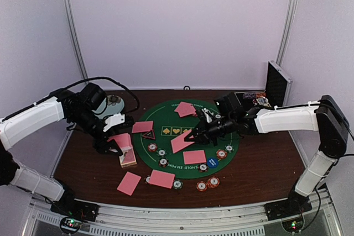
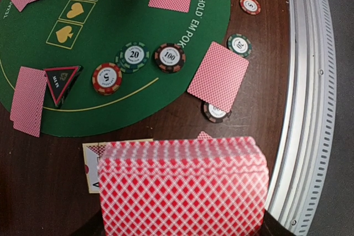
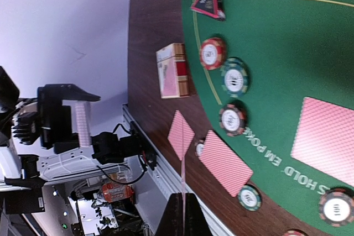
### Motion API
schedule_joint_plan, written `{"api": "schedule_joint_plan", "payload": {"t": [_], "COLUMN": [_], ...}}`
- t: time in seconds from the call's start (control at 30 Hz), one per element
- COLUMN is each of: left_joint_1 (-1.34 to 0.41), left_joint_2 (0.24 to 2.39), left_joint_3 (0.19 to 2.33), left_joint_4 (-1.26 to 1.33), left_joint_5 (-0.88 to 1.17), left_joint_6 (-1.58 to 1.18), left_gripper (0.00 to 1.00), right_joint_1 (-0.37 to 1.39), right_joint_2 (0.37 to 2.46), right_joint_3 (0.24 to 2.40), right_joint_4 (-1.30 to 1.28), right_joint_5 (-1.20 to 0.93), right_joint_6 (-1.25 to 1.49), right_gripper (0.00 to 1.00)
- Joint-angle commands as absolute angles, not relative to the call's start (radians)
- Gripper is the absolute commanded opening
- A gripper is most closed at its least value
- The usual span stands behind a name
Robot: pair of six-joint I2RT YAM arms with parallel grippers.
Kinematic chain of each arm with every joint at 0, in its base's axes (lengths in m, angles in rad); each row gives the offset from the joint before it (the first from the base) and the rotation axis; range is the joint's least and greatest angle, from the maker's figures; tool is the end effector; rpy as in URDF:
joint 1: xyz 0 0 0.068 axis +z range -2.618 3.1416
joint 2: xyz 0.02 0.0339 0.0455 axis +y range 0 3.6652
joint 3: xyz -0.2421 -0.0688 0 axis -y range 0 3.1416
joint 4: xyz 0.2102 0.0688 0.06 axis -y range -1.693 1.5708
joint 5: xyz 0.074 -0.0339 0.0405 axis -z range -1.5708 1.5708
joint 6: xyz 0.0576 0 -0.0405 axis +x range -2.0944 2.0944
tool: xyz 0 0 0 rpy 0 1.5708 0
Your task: Distribute texas hold em gaming equipment
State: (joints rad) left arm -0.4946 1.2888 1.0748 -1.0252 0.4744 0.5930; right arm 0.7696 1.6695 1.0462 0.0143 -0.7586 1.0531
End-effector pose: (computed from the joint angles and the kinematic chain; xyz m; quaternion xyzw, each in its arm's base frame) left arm 0.1737 -0.1236 0.2416 0.5292 0.8003 -0.2236 0.1716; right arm 0.2199 0.2682 0.2142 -0.0532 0.8395 0.5407 0.0038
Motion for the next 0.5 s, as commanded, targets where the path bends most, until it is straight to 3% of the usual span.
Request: {"api": "schedule_joint_plan", "payload": {"t": [0.0,0.47], "left_joint_1": [-0.495,-0.495], "left_joint_2": [1.298,1.344], "left_joint_3": [1.119,1.154], "left_joint_4": [-1.016,-1.017], "left_joint_5": [0.494,0.492], "left_joint_6": [0.607,0.607], "left_gripper": [0.00,0.00], "right_joint_1": [0.707,0.675], "right_joint_2": [1.636,1.778], "right_joint_3": [0.993,1.084], "right_joint_4": [-0.144,-0.296], "right_joint_5": [-0.704,-0.617], "right_joint_6": [0.913,0.760], "right_gripper": [0.00,0.00]}}
